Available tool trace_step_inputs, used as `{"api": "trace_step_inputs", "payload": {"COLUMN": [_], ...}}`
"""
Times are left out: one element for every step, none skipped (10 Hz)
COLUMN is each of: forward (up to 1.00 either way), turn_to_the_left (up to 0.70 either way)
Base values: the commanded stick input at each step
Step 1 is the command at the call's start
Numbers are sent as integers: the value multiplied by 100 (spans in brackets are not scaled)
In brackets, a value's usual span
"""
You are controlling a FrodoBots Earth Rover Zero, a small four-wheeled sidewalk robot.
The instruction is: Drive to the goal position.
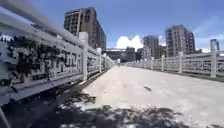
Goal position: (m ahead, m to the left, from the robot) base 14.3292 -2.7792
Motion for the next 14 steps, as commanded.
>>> {"api": "trace_step_inputs", "payload": {"forward": [70,70,70,70,70,70,70,70,70,70,70,70,70,70], "turn_to_the_left": [0,0,0,0,0,0,0,0,0,0,0,0,0,0]}}
